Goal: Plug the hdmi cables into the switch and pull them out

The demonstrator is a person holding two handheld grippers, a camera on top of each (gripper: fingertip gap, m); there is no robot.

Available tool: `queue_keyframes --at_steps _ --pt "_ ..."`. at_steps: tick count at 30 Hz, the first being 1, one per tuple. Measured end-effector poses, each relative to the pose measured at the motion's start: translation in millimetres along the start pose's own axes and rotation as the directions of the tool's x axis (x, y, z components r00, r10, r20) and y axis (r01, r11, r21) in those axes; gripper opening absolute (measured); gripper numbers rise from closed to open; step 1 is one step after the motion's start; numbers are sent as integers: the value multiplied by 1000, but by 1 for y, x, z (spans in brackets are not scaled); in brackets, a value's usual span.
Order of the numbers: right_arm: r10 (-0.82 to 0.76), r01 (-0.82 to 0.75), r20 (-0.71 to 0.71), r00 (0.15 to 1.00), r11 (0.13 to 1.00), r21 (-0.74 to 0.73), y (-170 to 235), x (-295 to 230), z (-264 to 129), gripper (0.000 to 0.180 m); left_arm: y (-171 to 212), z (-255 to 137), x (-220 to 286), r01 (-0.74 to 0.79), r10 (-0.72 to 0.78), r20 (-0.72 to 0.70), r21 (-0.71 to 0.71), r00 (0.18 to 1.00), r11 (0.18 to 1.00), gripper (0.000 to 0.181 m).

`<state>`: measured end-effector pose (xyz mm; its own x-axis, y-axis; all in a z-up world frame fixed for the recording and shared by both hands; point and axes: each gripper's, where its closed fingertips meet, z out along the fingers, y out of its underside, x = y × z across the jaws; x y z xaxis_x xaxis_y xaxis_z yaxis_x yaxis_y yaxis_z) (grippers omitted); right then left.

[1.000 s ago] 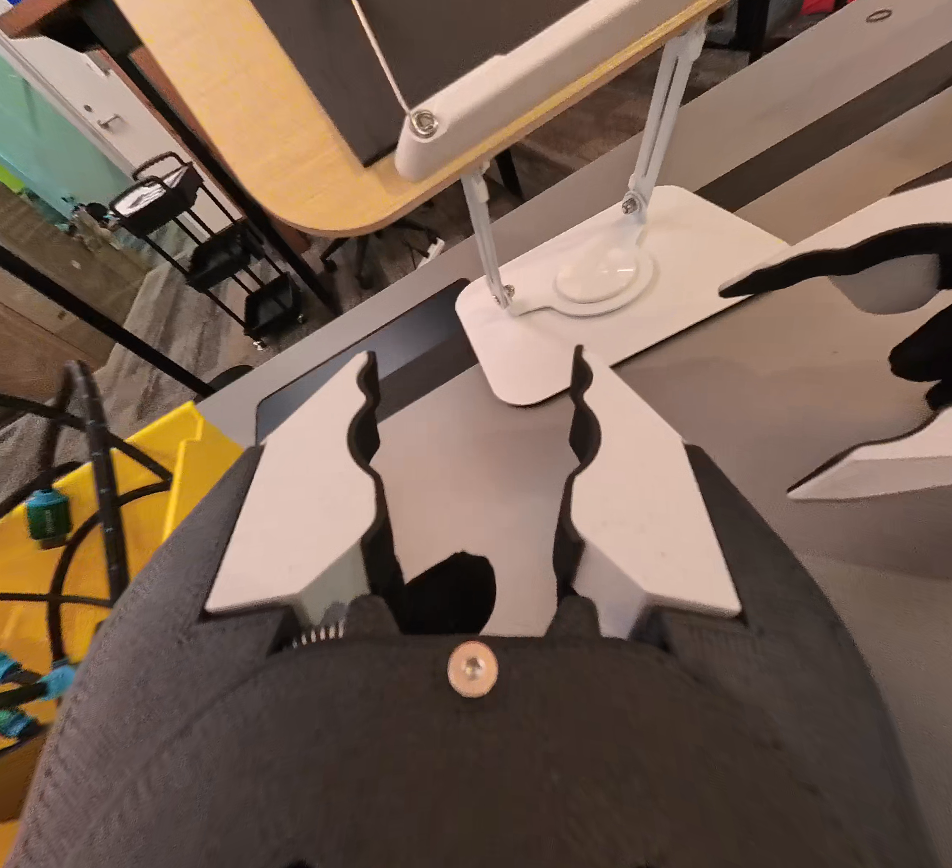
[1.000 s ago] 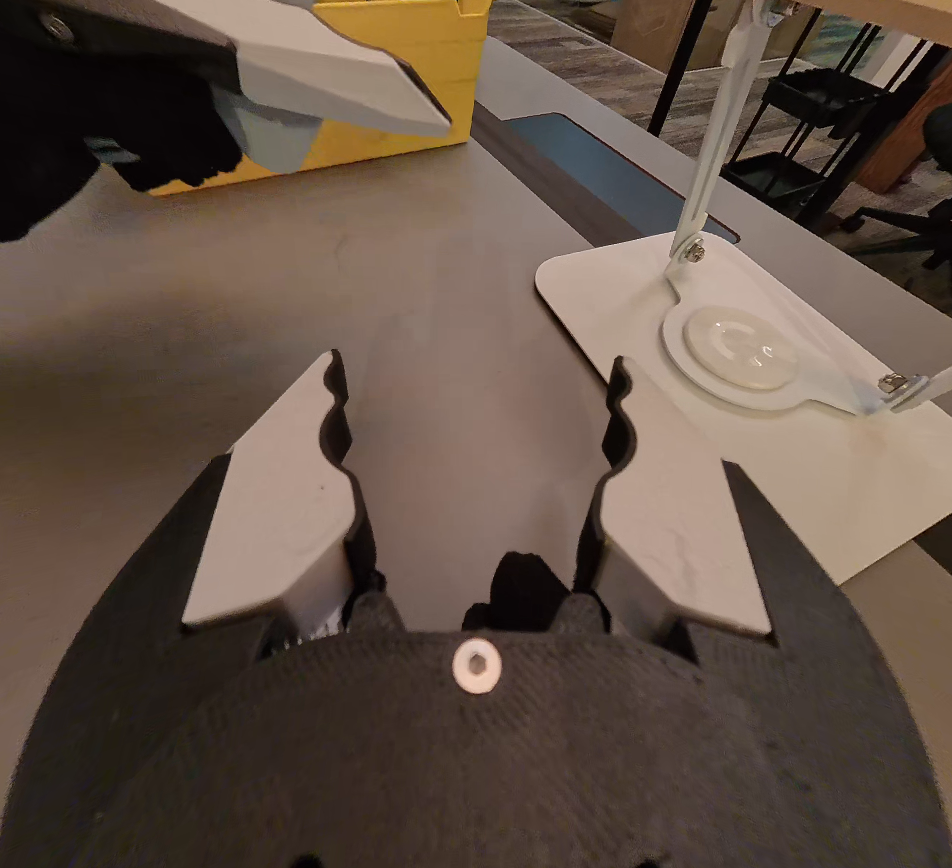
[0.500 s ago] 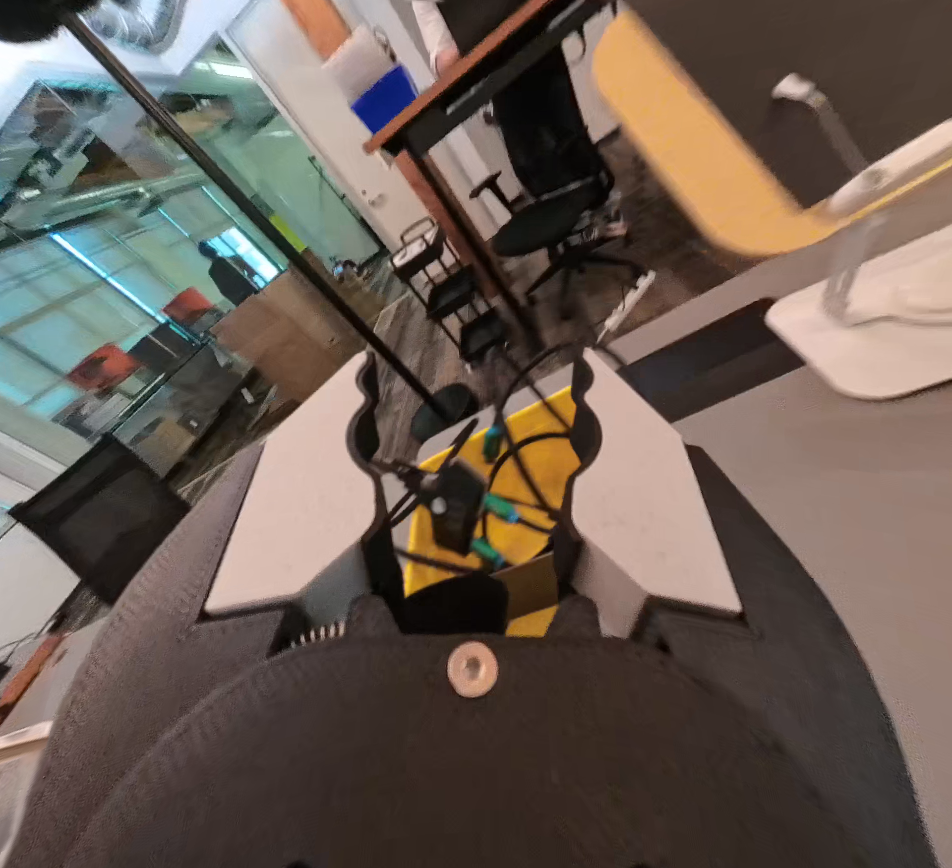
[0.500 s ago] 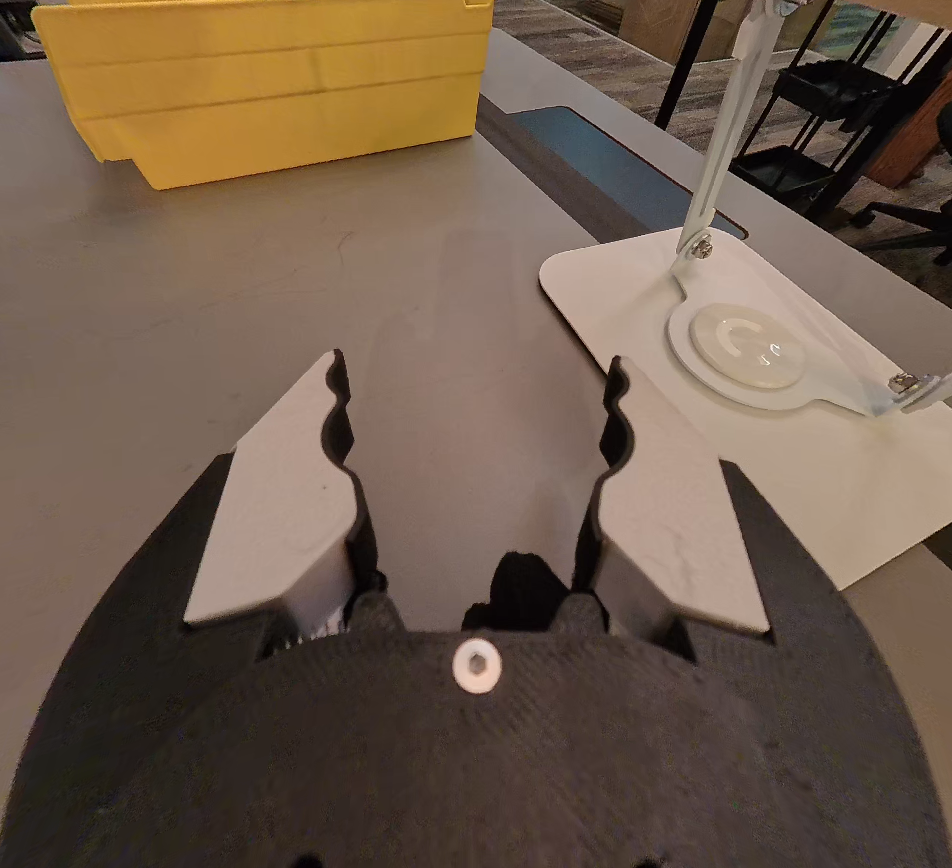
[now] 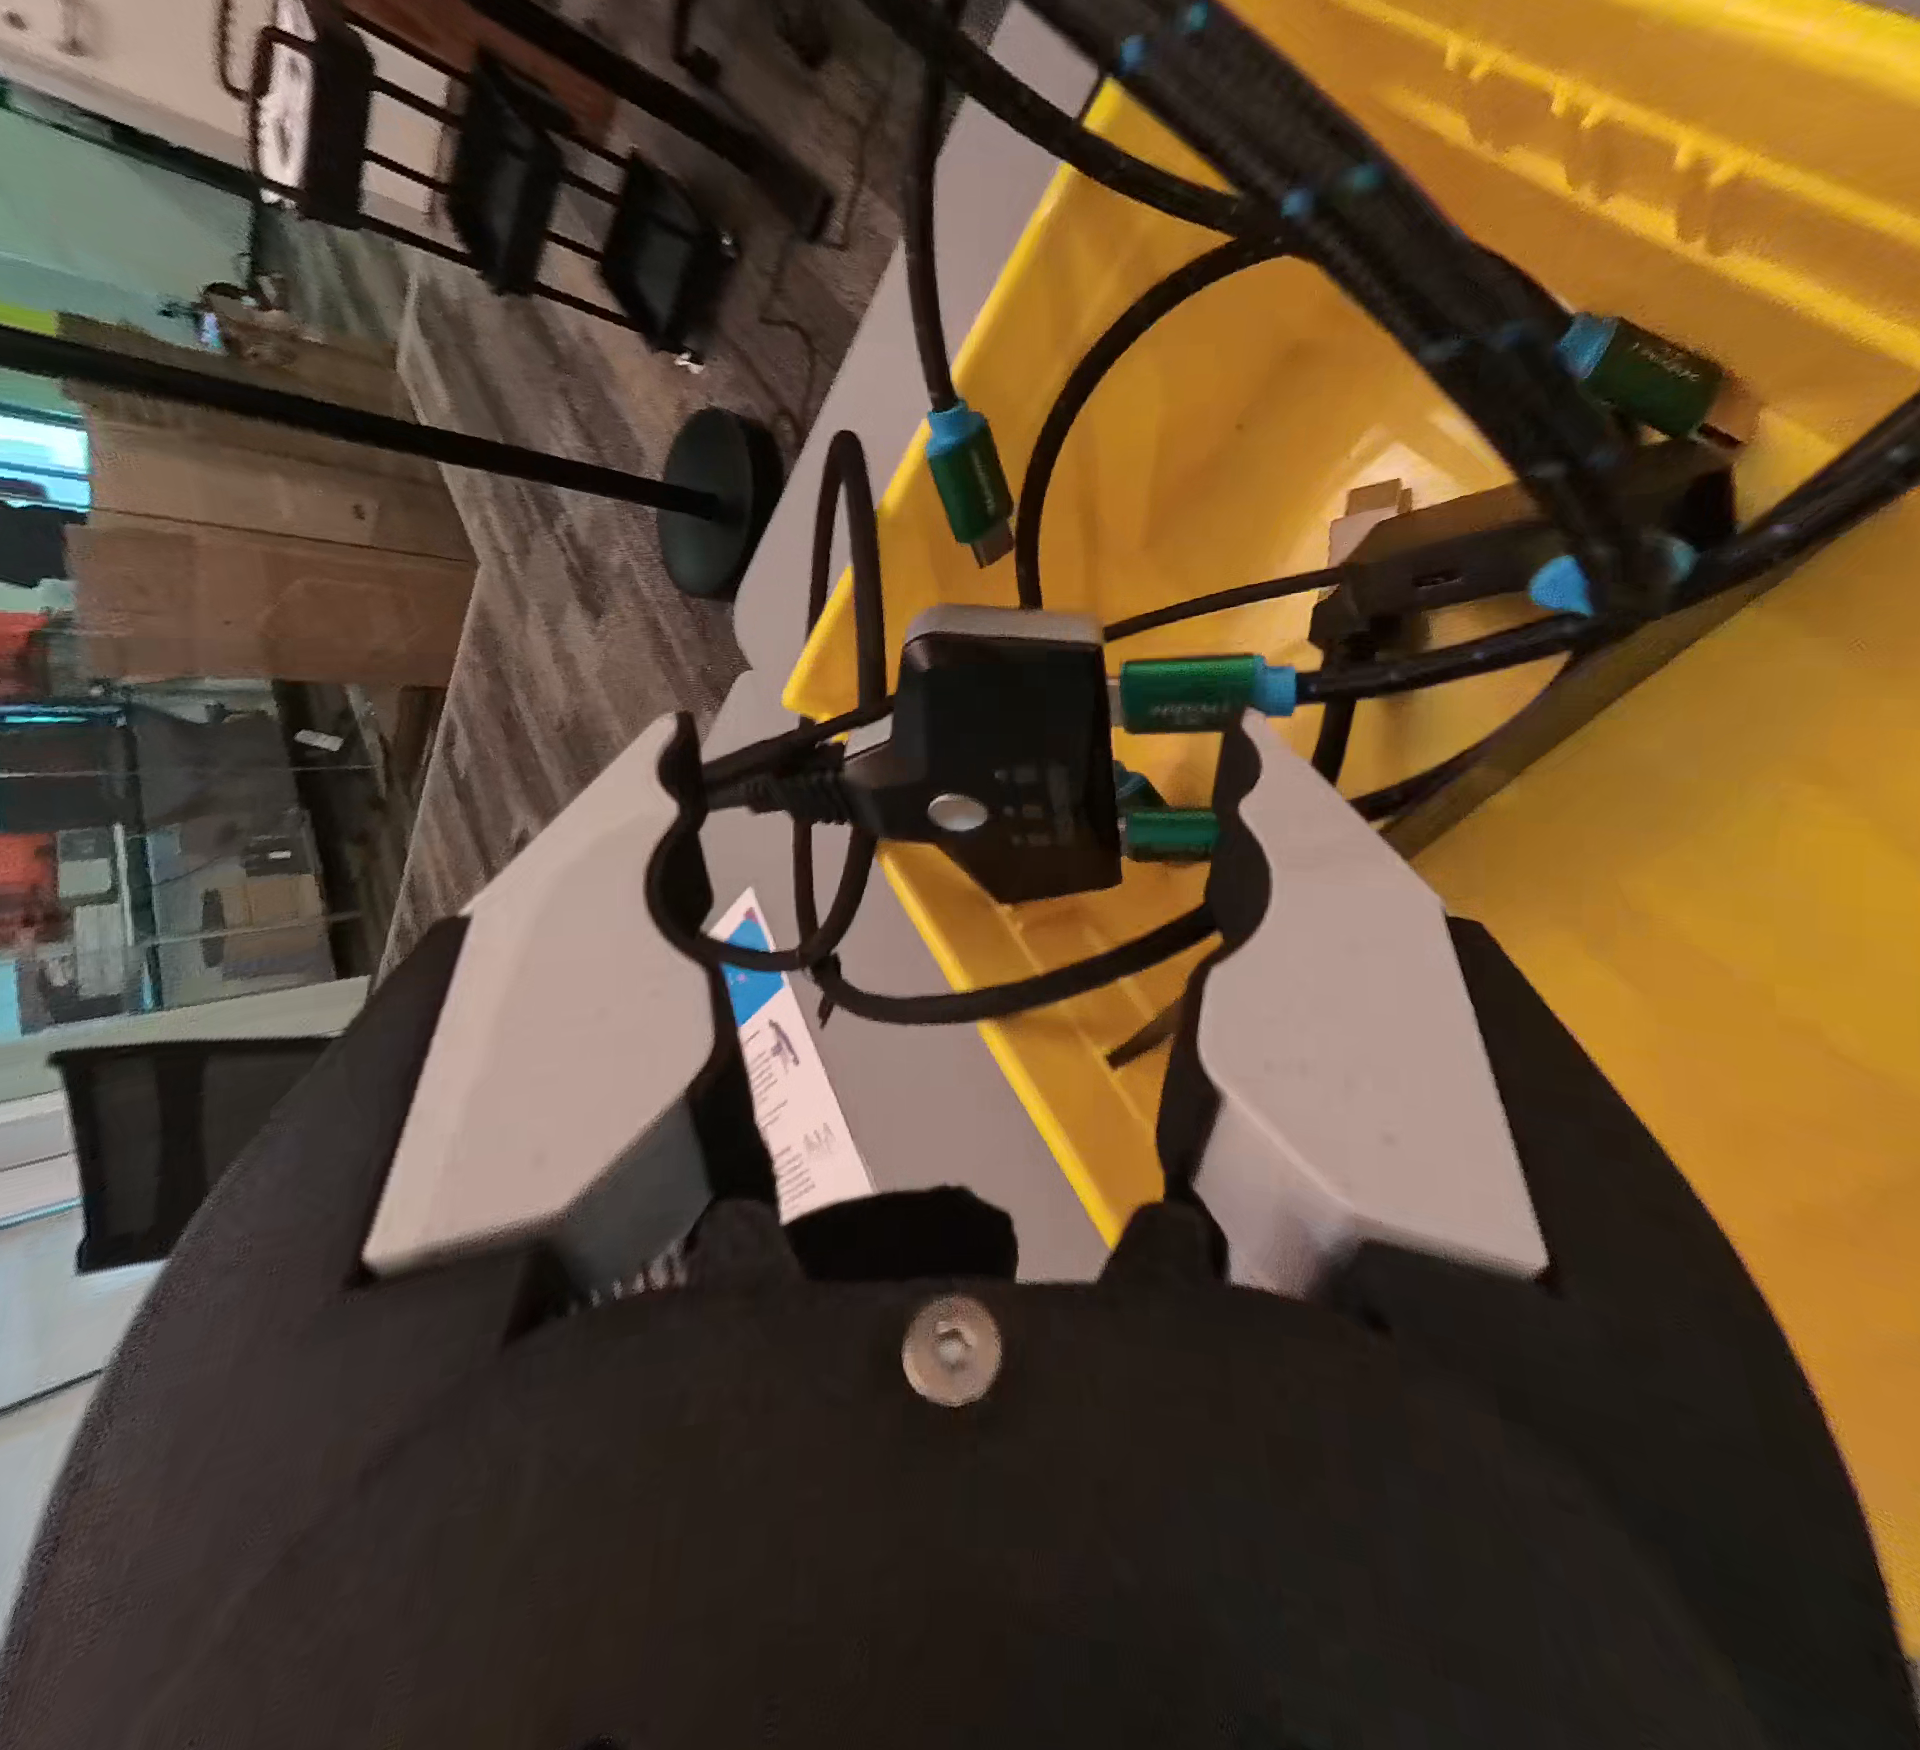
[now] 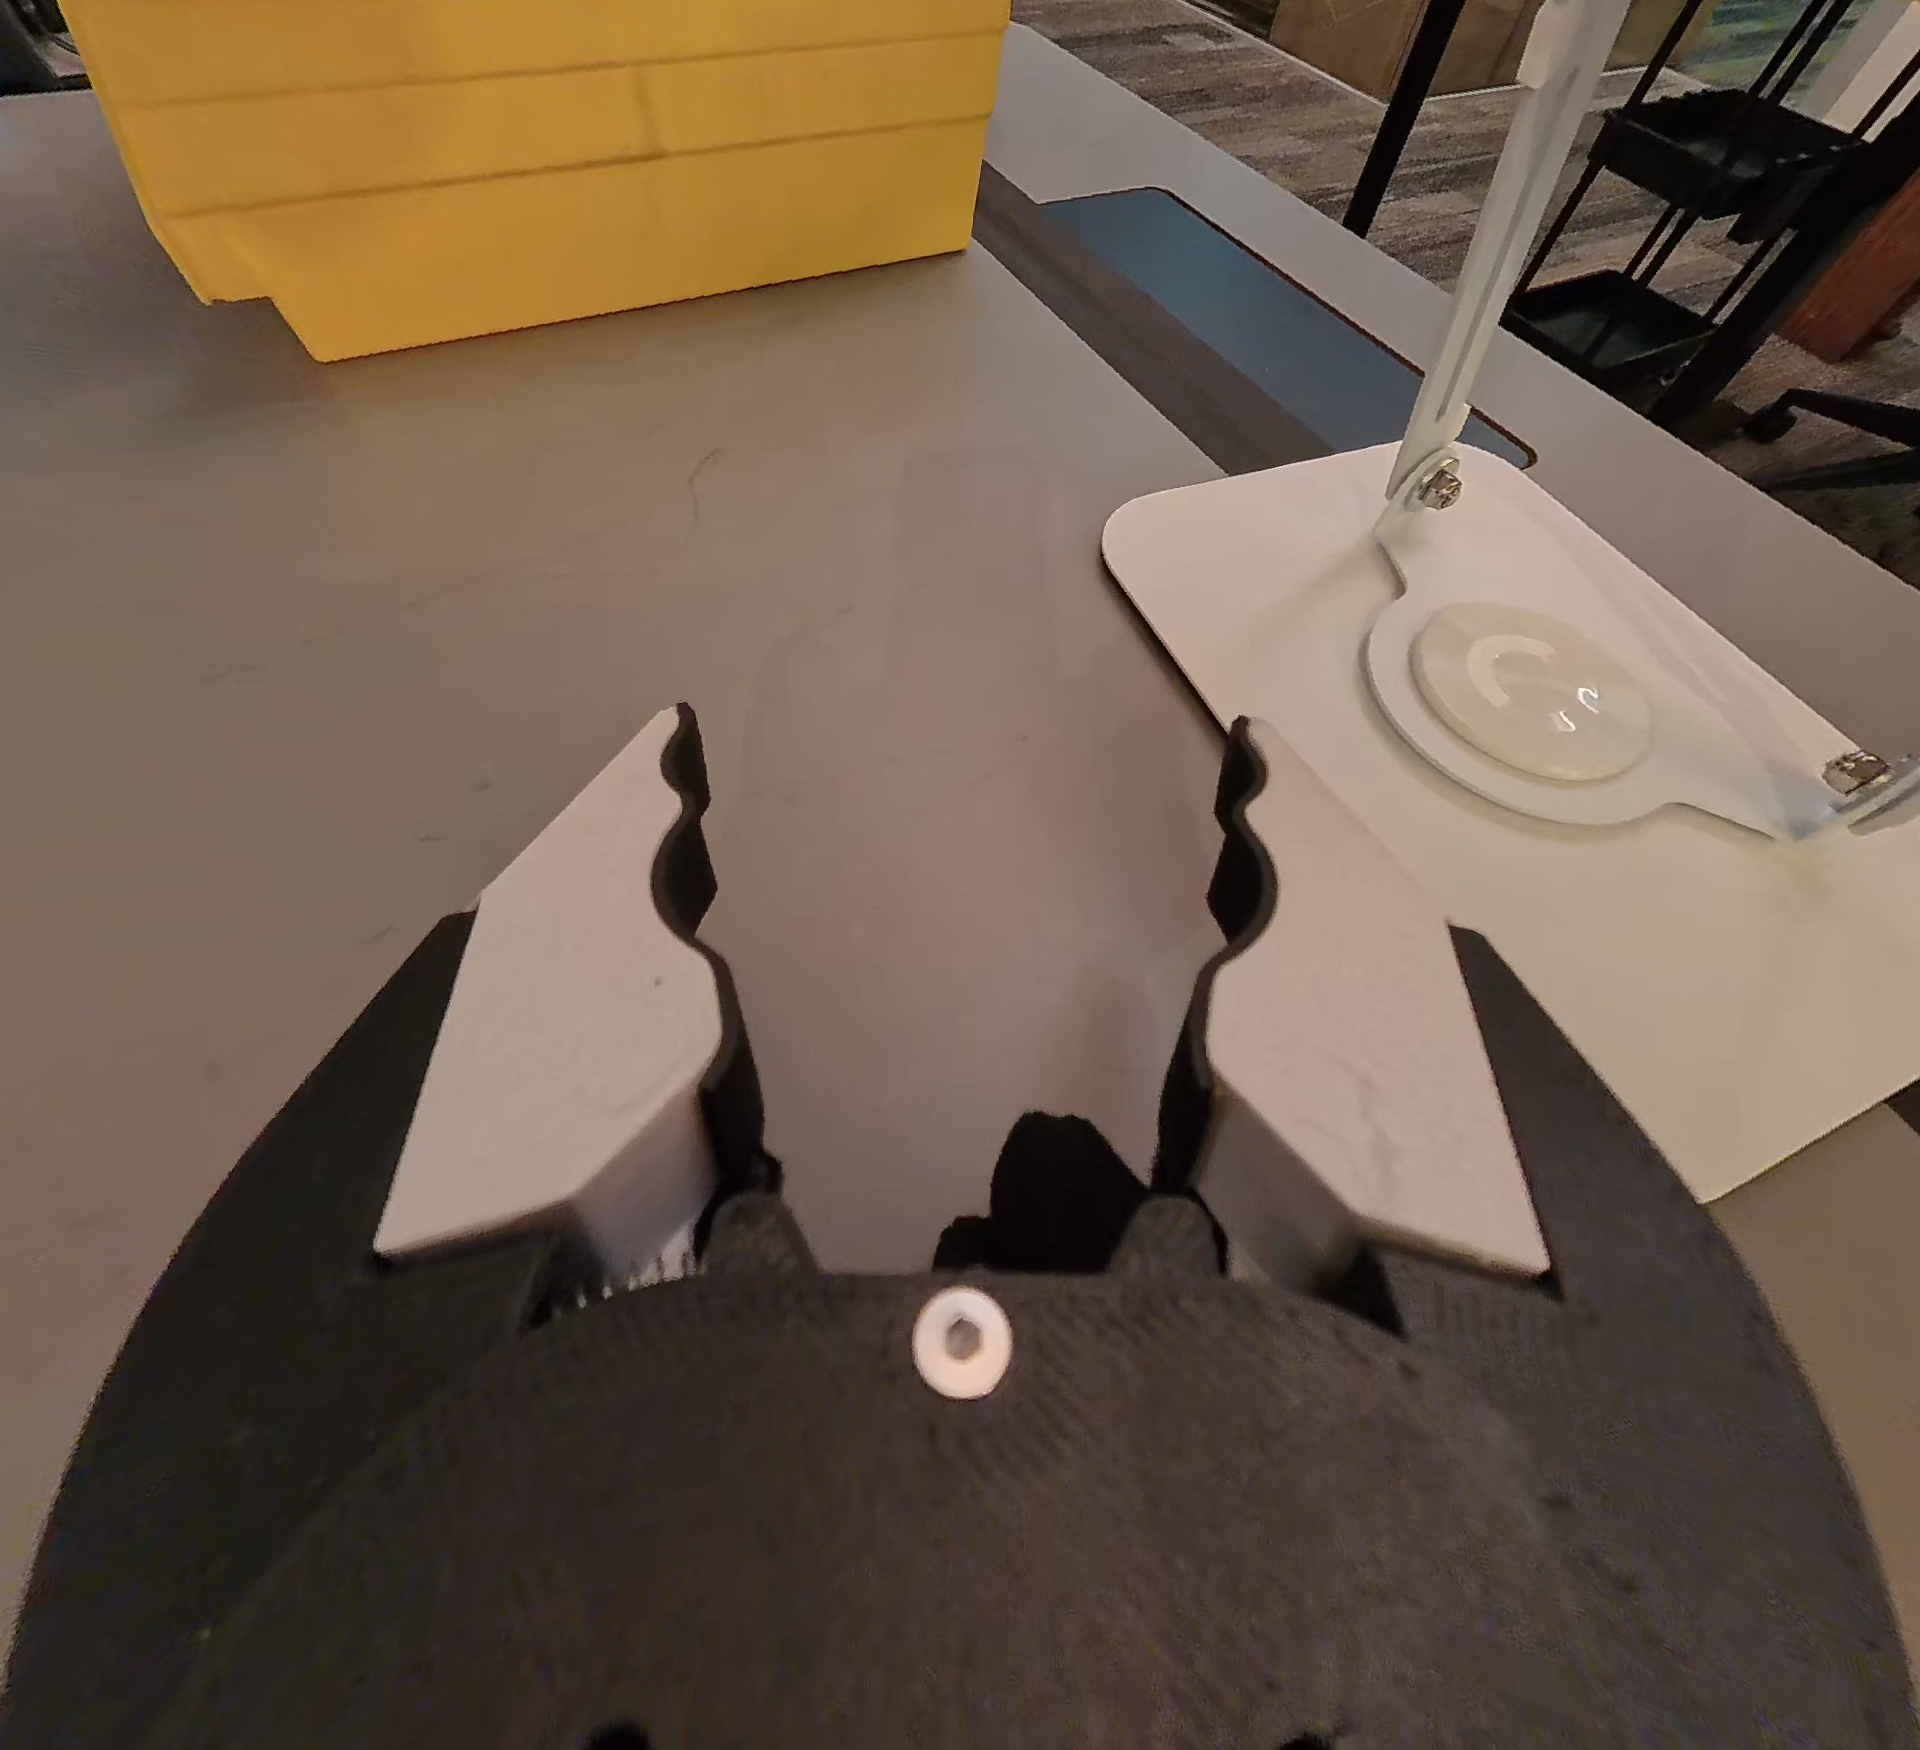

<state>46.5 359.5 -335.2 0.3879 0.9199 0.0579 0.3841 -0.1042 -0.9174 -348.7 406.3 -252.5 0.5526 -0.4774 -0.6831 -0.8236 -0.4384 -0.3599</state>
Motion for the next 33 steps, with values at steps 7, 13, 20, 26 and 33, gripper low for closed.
queue_keyframes --at_steps 7,13,20,26,33 --pt "1 -1 6 1000 1000 -3 0 -1 0 97 -5 23 3 -2 6 -133 28 991 1000 88" --pt "1 -1 10 1000 1000 -6 1 -1 1 97 15 24 9 -52 47 -226 -18 973 998 87" --pt "-6 6 14 1000 1000 -16 2 -2 1 96 17 52 17 -99 86 -230 -43 969 994 90" --pt "-5 5 17 1000 1000 -17 2 -3 2 97 18 59 12 -125 115 -191 -44 975 991 78" --pt "-7 8 18 1000 1000 -19 3 -3 2 96 19 55 8 -206 196 -134 -64 971 976 62"
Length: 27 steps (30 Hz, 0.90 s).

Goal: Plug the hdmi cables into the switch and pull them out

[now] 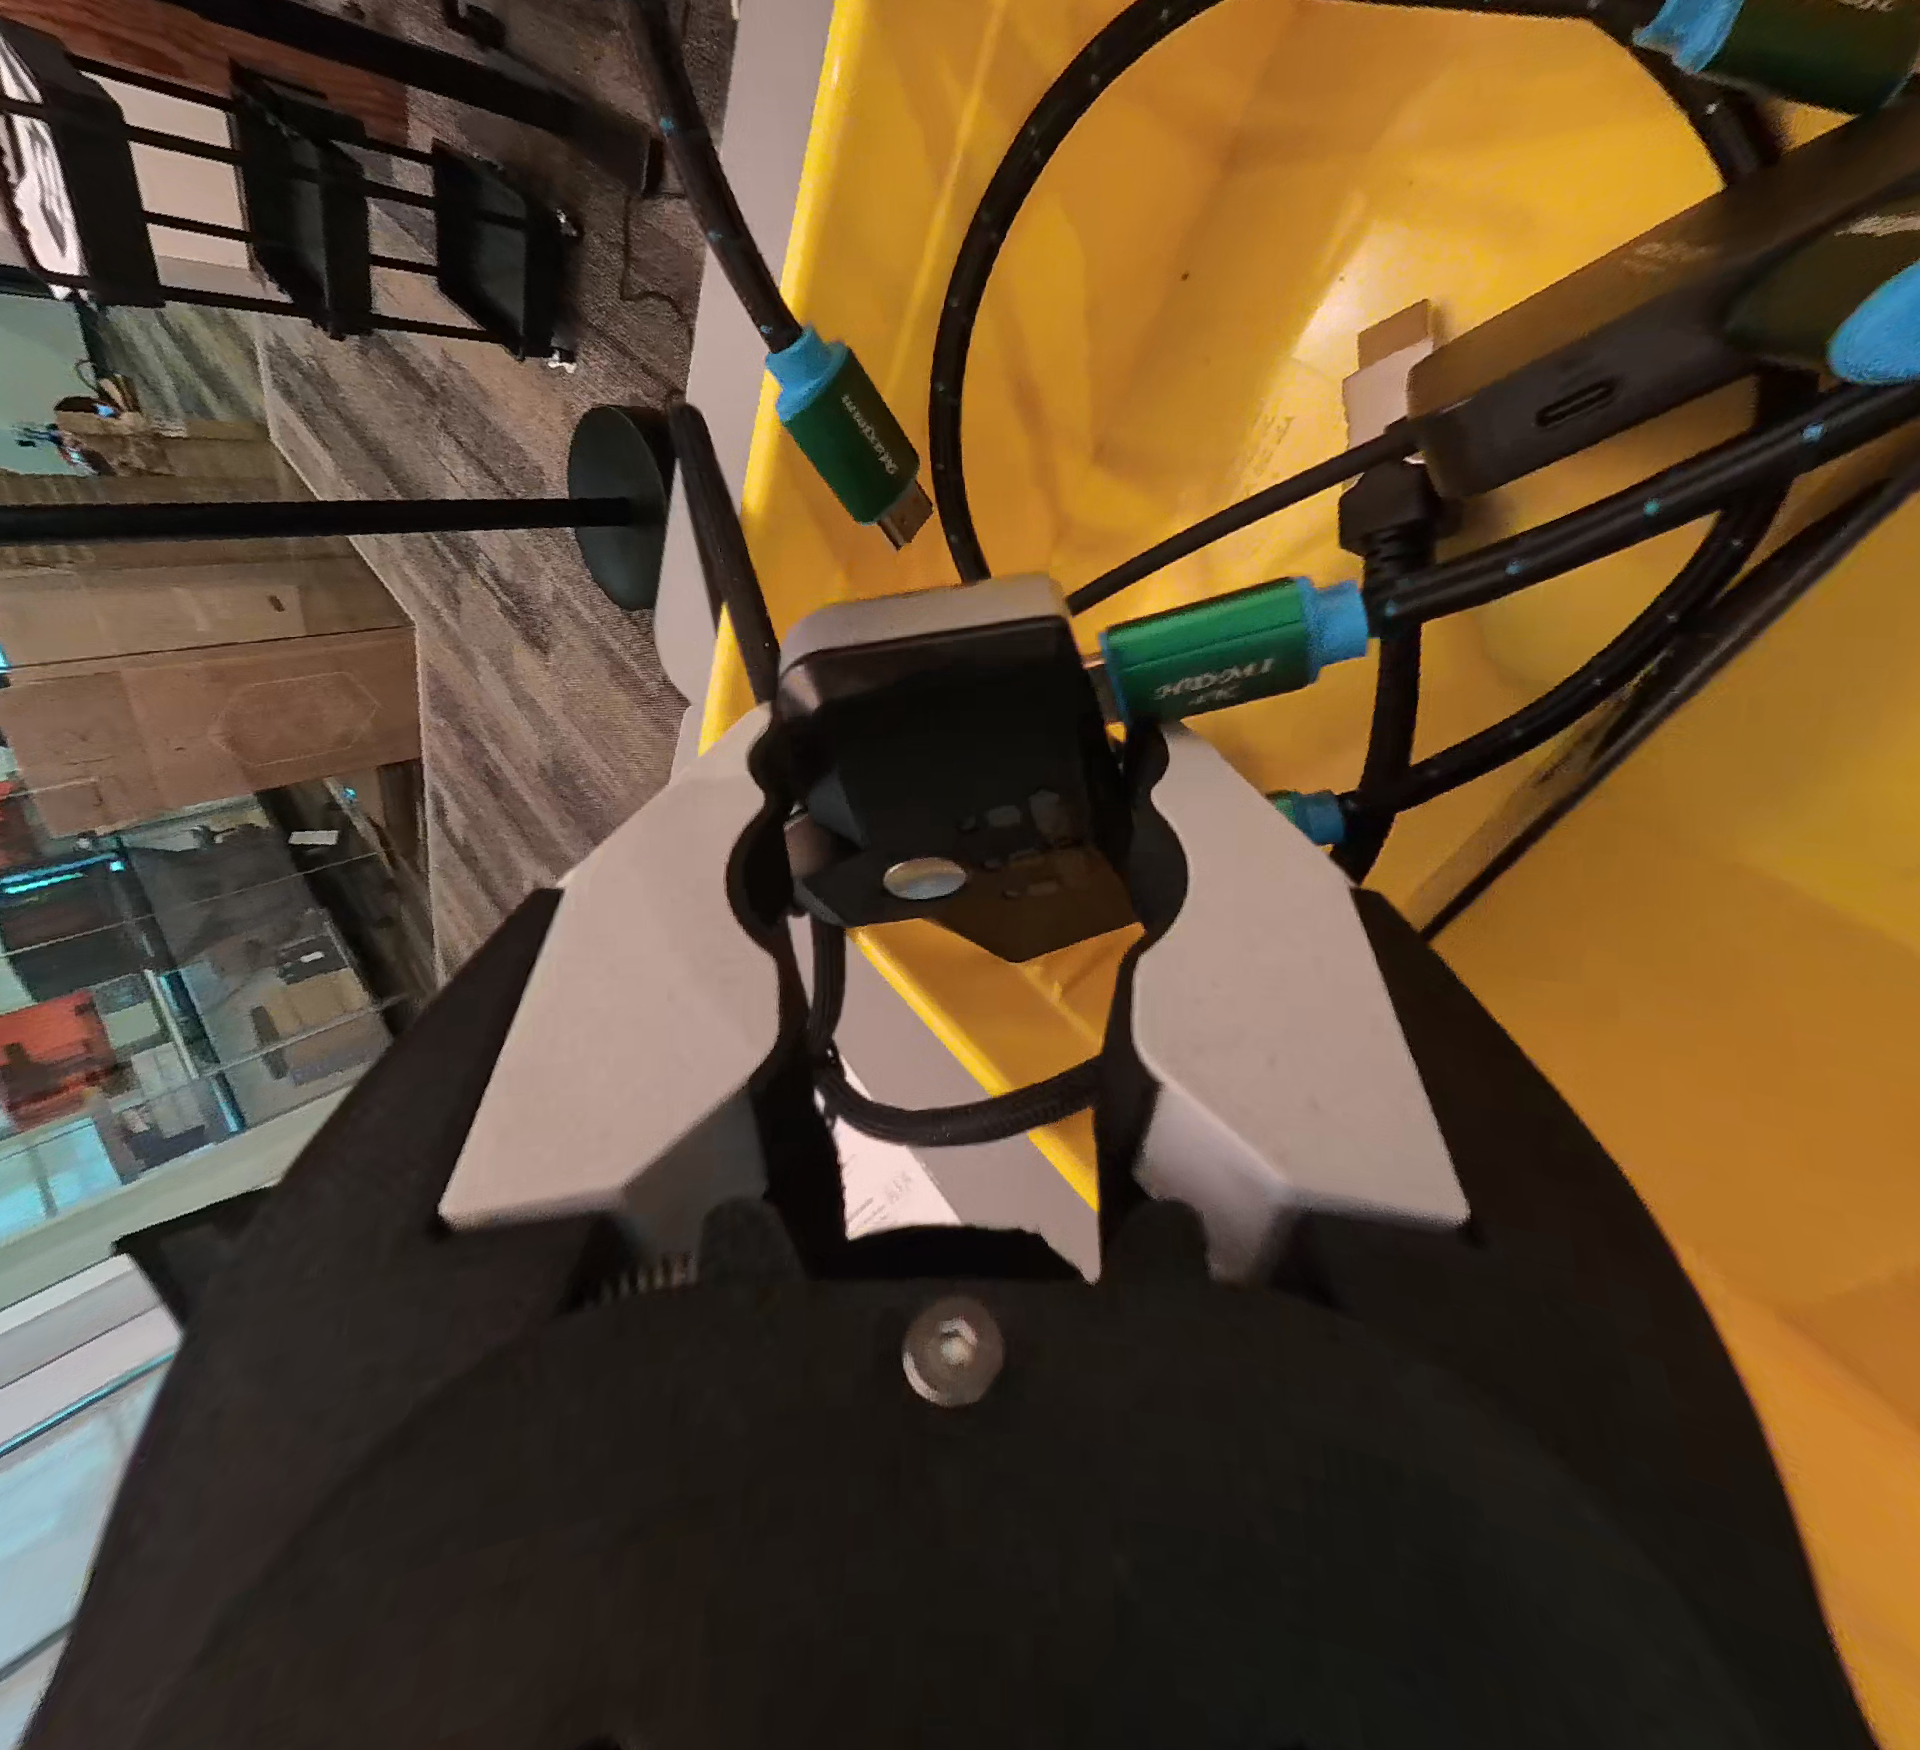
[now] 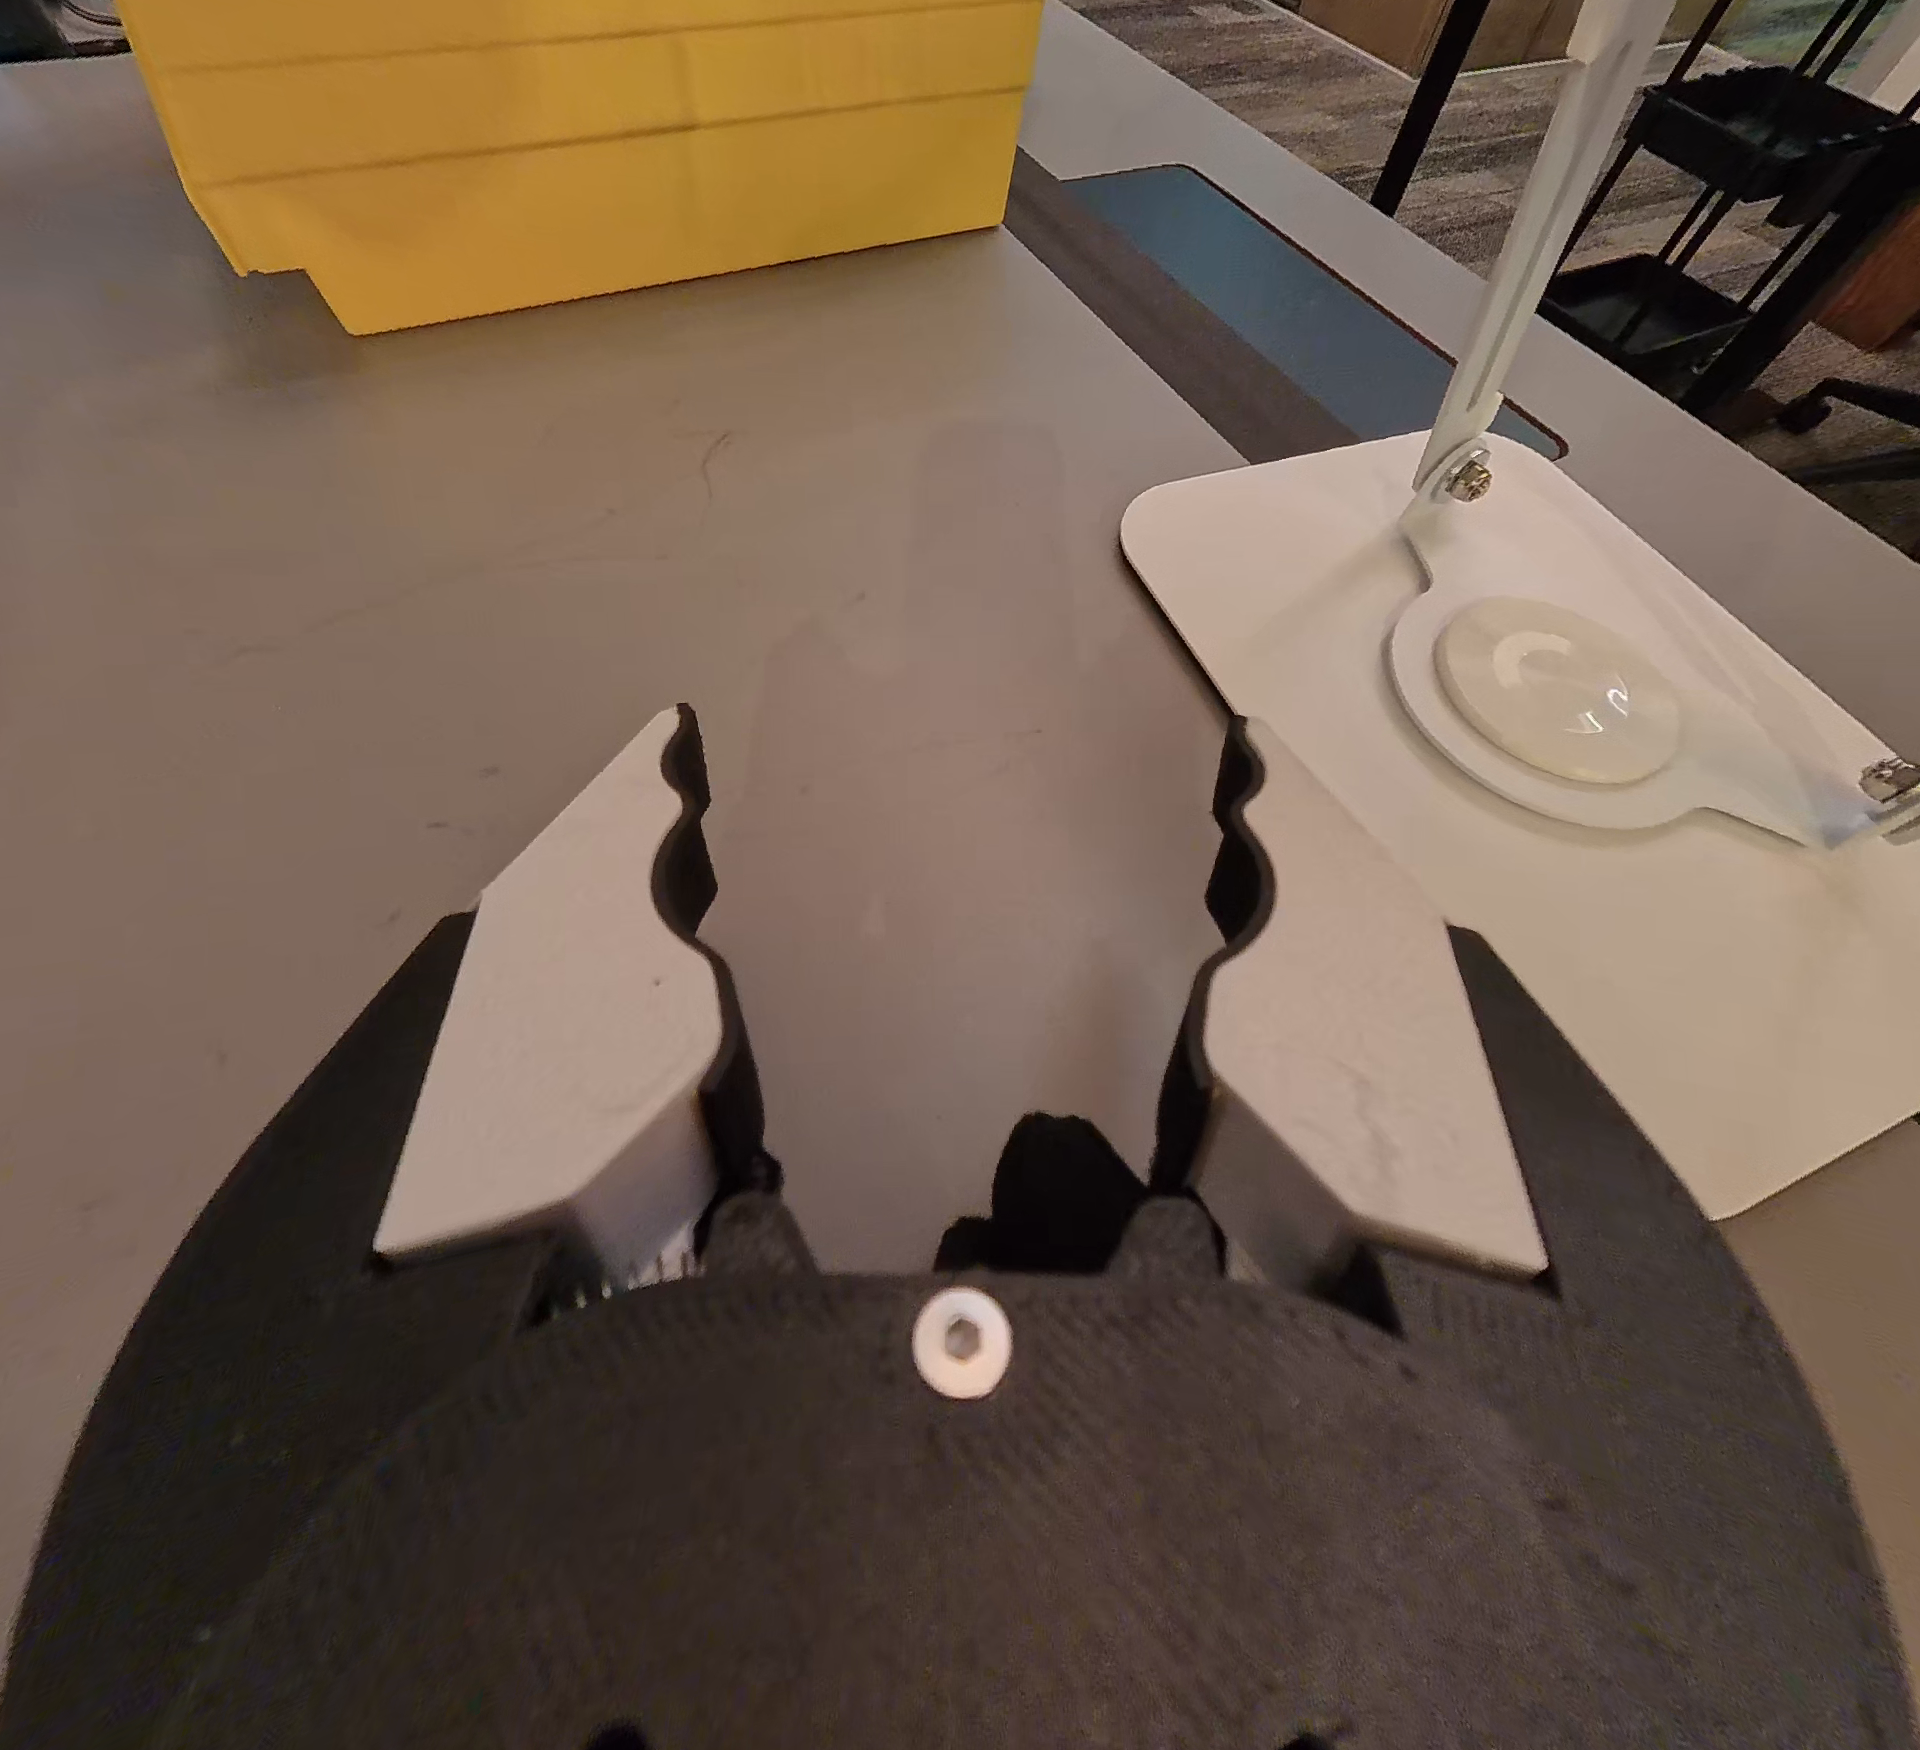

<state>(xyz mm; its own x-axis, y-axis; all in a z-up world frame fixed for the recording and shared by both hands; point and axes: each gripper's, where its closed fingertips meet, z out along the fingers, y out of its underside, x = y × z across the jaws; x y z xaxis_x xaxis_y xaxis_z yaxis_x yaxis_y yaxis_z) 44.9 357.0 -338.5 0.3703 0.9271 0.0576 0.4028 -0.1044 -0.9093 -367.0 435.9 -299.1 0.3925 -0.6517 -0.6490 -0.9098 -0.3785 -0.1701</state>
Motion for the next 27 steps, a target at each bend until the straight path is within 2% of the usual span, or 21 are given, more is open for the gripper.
queue_keyframes --at_steps 16,27 --pt "-2 2 1 1000 1000 -4 1 0 0 96 -20 -56 -19 -47 32 190 74 981 996 59" --pt "0 0 3 1000 1000 -3 0 0 0 96 -29 -78 -38 35 -62 166 159 984 987 59"
